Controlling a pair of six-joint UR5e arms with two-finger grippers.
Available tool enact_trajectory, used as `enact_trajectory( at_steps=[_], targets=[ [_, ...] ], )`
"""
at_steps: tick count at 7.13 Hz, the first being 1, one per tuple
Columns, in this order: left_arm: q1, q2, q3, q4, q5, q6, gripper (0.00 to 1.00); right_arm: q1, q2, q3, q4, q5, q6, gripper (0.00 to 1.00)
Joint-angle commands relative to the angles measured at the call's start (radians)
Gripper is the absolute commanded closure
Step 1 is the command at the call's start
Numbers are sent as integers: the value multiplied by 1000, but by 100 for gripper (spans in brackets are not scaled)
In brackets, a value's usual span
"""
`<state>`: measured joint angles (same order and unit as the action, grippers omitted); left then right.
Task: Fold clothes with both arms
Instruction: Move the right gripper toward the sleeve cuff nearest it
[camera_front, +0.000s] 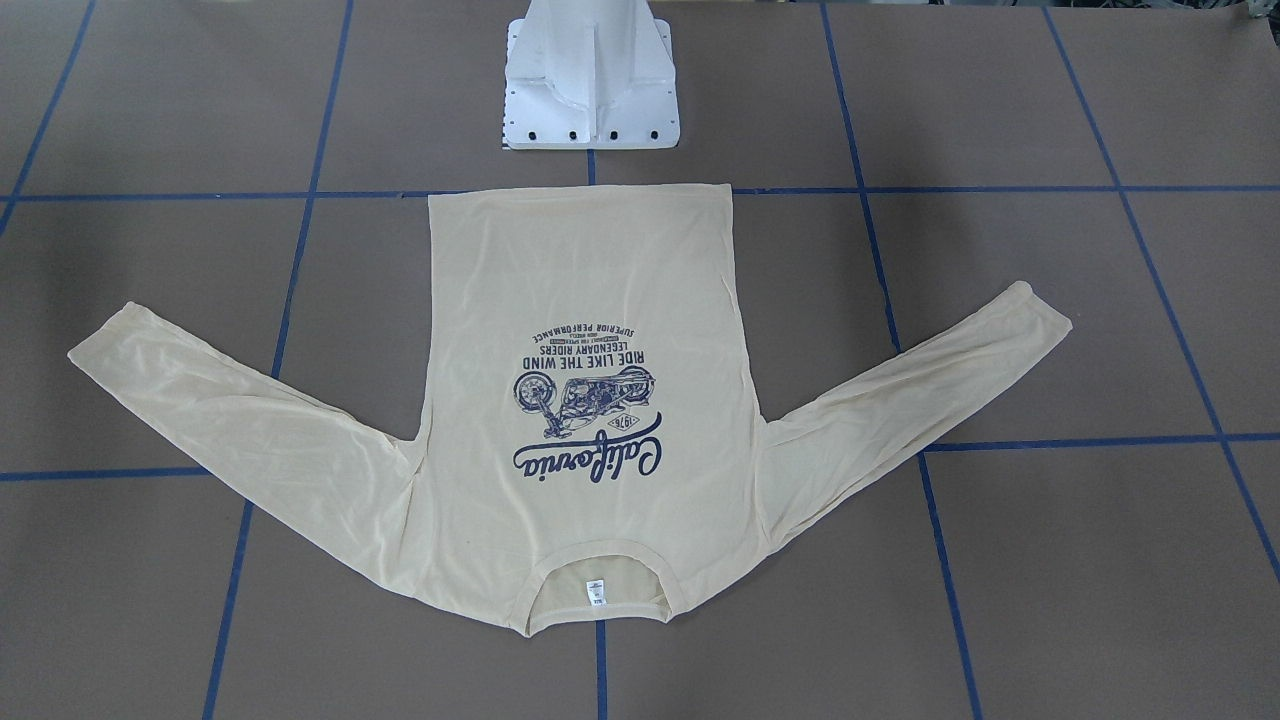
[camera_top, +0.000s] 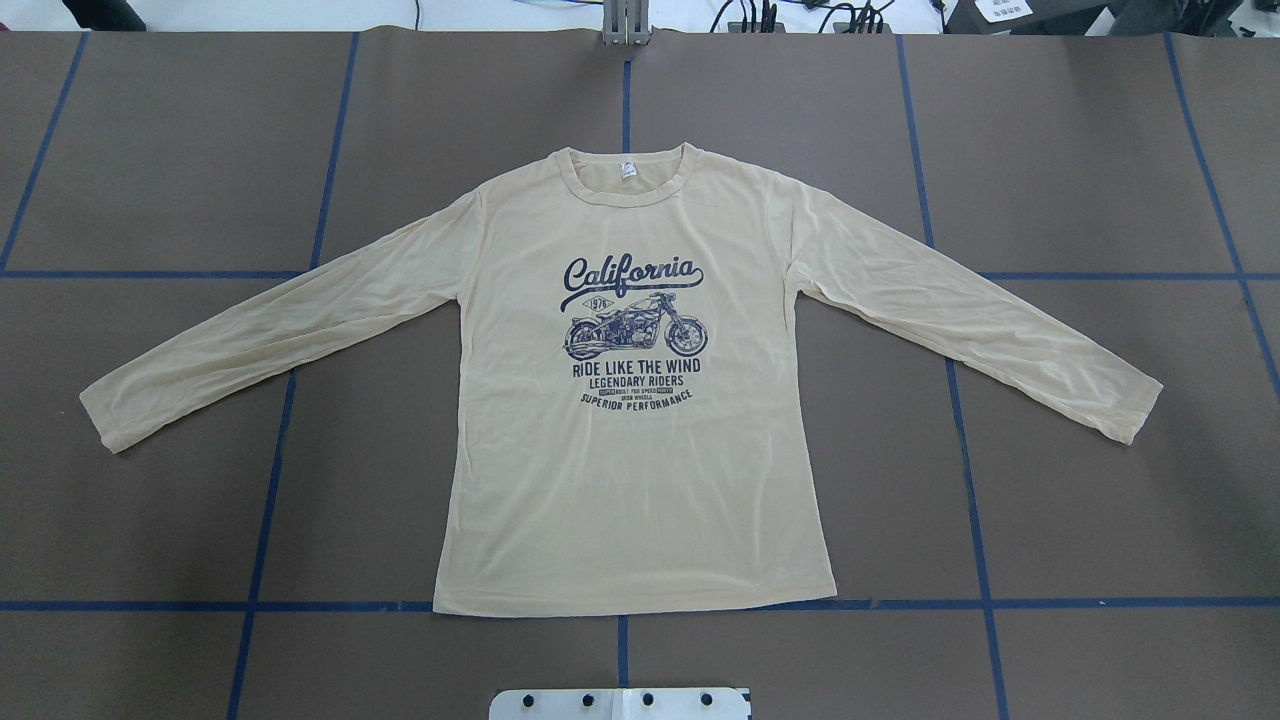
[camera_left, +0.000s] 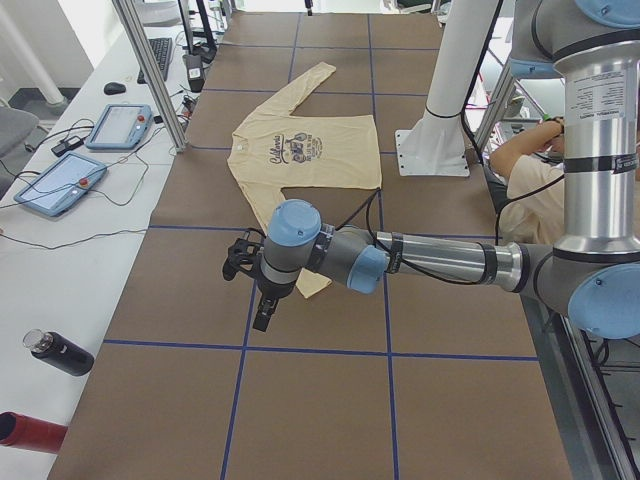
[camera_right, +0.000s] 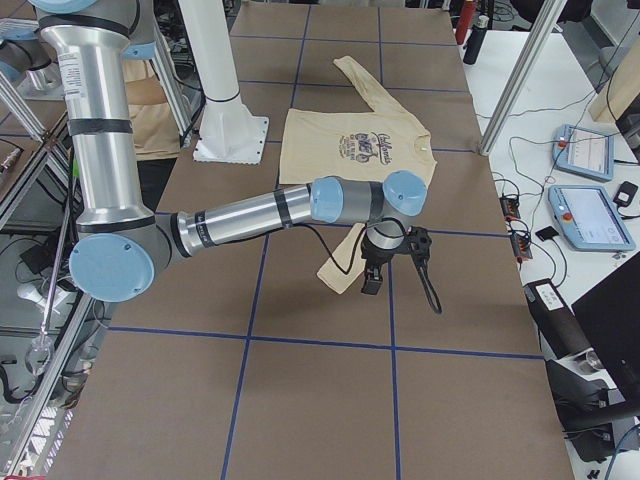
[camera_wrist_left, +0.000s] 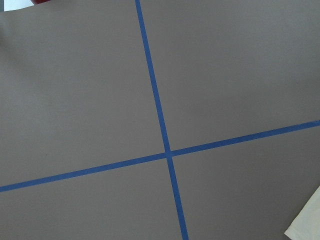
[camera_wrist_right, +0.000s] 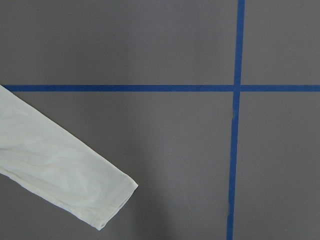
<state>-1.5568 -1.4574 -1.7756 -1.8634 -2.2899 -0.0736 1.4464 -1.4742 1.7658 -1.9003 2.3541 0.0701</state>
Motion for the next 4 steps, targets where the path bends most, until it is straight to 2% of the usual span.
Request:
enact_trajectory(
  at_steps=[1,4],
  targets=[
    [0,14,-25,0,-3,3,0,3,-5,-3,0,2,0,0],
    [0,22,-28,-3,-16,0,0,8,-12,17,9,5,-3,0]
  ],
)
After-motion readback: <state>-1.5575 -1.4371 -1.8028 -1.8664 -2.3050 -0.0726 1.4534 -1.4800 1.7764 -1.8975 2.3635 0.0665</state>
